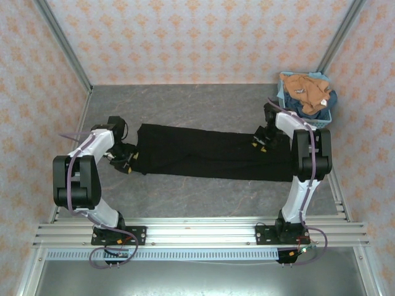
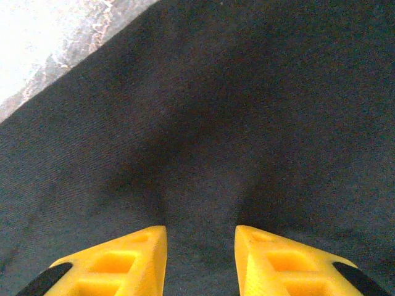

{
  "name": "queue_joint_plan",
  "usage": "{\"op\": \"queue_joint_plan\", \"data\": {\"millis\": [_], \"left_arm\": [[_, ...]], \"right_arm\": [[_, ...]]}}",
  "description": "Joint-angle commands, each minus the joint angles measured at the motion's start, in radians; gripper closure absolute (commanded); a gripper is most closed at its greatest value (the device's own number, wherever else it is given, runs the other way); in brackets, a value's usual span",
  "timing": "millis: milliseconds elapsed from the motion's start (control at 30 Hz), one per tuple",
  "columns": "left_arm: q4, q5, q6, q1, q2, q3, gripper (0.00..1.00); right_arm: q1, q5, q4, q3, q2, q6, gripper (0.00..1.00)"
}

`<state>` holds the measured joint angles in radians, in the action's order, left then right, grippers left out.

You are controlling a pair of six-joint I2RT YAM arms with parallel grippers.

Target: Fold and stack the t-shirts

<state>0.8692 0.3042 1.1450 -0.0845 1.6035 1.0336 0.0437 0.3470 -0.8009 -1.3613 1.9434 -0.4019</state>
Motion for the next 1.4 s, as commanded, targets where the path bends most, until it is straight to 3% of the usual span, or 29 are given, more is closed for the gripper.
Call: {"op": "queue_joint_plan", "data": {"millis": [0,433,1033,1367], "left_arm": [[-0.019,0.01,0.054,0.029,0.016,0.015,0.46],[-0.044,-0.025,0.087,0.062,0.1,0.069,0.58],[0.023,-0.046,0.05,0.089,0.18,0.146,0.62],[0.004,-0.07,0.058,0.089,0.193,0.091,0.63]], "right_arm": [[0.001,-0.034,-0.031,-0.012,-0.04,0.019,0.66],[0.015,-0.026,-0.012,0.019,-0.051,0.011,0.66],[0.016,-0.028,-0.012,0.02,-0.047,0.009,0.67],[0.016,-0.031,-0.02,0.013,-0.049,0.013,0.67]]}}
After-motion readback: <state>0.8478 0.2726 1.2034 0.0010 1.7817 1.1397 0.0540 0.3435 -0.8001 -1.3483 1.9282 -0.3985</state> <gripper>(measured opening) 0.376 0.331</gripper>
